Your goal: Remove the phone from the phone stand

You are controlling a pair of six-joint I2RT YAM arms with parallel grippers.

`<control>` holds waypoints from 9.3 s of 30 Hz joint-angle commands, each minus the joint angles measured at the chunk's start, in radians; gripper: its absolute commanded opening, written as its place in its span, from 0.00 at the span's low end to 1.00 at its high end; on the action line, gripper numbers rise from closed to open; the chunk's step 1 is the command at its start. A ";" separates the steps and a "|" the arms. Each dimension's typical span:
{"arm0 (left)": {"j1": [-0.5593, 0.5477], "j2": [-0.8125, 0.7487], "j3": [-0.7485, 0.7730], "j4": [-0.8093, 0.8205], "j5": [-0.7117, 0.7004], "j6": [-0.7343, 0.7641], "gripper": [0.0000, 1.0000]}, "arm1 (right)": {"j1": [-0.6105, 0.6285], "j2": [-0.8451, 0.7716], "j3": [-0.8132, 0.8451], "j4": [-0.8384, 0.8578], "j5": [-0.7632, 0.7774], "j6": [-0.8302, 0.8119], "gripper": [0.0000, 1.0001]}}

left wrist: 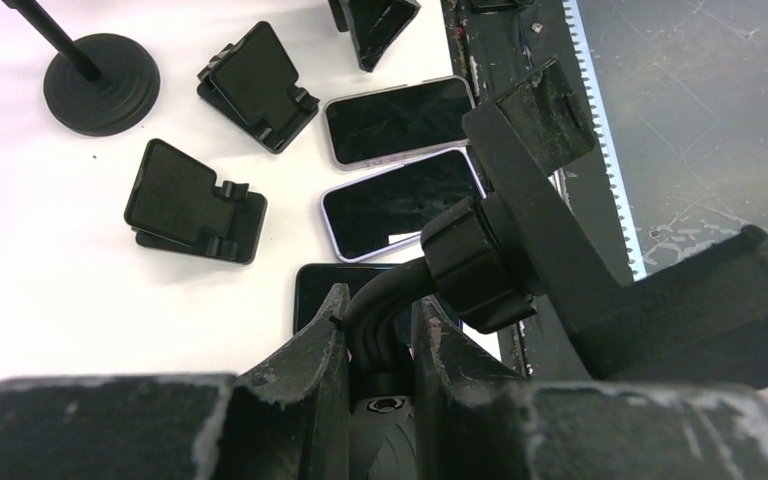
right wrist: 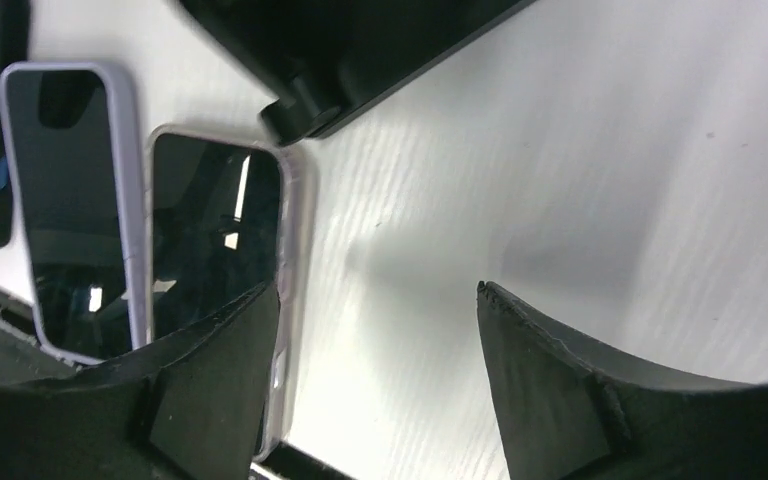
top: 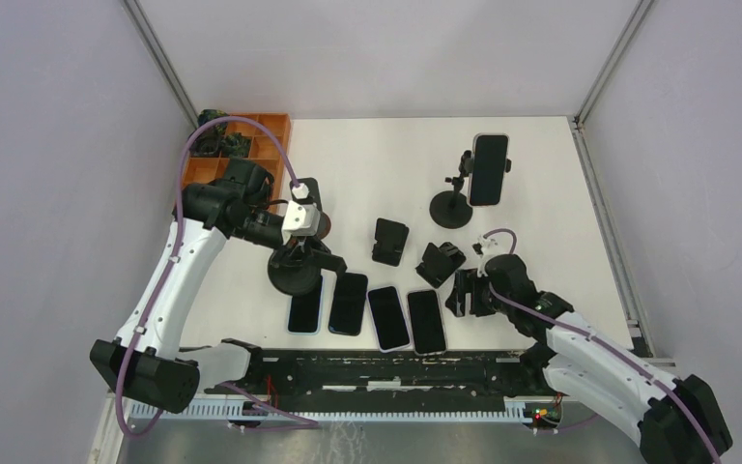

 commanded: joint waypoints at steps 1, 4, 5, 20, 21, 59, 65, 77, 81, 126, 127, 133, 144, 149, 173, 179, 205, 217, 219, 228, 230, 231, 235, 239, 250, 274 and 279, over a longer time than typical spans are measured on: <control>0.002 -0.004 0.054 0.027 0.044 -0.033 0.02 | 0.073 -0.099 -0.028 -0.120 -0.026 0.028 0.75; 0.002 0.002 0.061 0.027 0.046 -0.039 0.02 | 0.151 -0.157 -0.068 -0.137 -0.067 0.075 0.57; 0.002 0.004 0.065 0.027 0.047 -0.042 0.02 | 0.173 -0.173 -0.081 -0.132 -0.083 0.096 0.51; 0.002 0.023 0.104 0.052 0.048 -0.109 0.02 | 0.363 -0.119 -0.022 -0.294 -0.086 0.142 0.29; 0.002 0.021 0.106 0.053 0.047 -0.109 0.02 | 0.362 -0.124 -0.004 -0.329 -0.077 0.132 0.33; 0.002 0.027 0.118 0.096 0.059 -0.143 0.02 | 0.402 0.015 -0.013 0.216 0.104 0.249 0.37; 0.002 0.024 0.113 0.101 0.069 -0.145 0.02 | 0.372 0.014 0.003 0.240 0.079 0.251 0.41; 0.002 0.036 0.117 0.136 0.112 -0.165 0.02 | 0.371 -0.079 0.377 0.086 -0.095 0.123 0.78; 0.002 0.042 0.125 0.138 0.102 -0.161 0.02 | 0.372 0.090 0.521 0.309 -0.290 0.176 0.78; -0.004 0.083 0.107 0.070 -0.020 -0.049 0.75 | 0.281 0.566 0.917 0.491 -0.603 0.307 0.00; -0.004 0.081 0.109 0.085 -0.027 -0.076 0.86 | 0.269 0.566 0.917 0.491 -0.607 0.311 0.00; -0.004 0.057 0.149 0.164 -0.105 -0.225 1.00 | 0.187 0.576 0.916 0.509 -0.644 0.333 0.00; -0.004 0.068 0.235 0.323 -0.356 -0.573 1.00 | 0.081 0.756 1.169 0.304 -0.602 0.108 0.00; -0.004 0.094 0.256 0.311 -0.392 -0.584 1.00 | 0.050 0.895 1.285 0.309 -0.557 0.064 0.00; -0.004 0.042 0.152 0.412 -0.486 -0.617 1.00 | -0.047 1.283 1.544 0.453 -0.479 0.020 0.00; -0.004 0.037 0.124 0.447 -0.504 -0.642 1.00 | -0.052 1.320 1.555 0.460 -0.490 0.032 0.07; -0.004 0.047 0.232 0.570 -0.635 -0.914 1.00 | -0.156 0.715 1.353 0.118 -0.318 -0.265 0.98; -0.004 0.024 0.180 0.510 -0.468 -0.820 1.00 | -0.541 0.236 0.846 0.117 -0.357 -0.202 0.98; -0.004 0.022 0.180 0.511 -0.470 -0.821 1.00 | -0.608 0.221 0.793 0.129 -0.391 -0.188 0.98; -0.004 0.008 0.164 0.494 -0.444 -0.786 1.00 | -0.686 0.300 0.687 0.361 -0.588 -0.084 0.98; -0.004 0.009 0.162 0.486 -0.427 -0.781 1.00 | -0.686 0.349 0.671 0.462 -0.686 -0.029 0.98; -0.004 0.011 0.162 0.483 -0.423 -0.780 1.00 | -0.686 0.367 0.667 0.495 -0.710 -0.018 0.96; -0.004 0.019 0.170 0.482 -0.434 -0.779 1.00 | -0.685 0.402 0.662 0.572 -0.738 0.015 0.90; -0.004 0.029 0.195 0.471 -0.433 -0.777 1.00 | -0.676 0.422 0.639 0.678 -0.767 0.092 0.86; -0.004 0.020 0.213 0.527 -0.503 -0.864 1.00 | -0.601 0.487 0.616 0.796 -0.770 0.162 0.66; -0.007 0.206 0.231 0.489 -0.485 -0.914 1.00 | -0.565 0.471 0.758 0.722 -0.694 0.172 0.00; -0.009 0.199 0.221 0.537 -0.469 -0.980 1.00 | -0.565 0.460 0.782 0.789 -0.669 0.263 0.00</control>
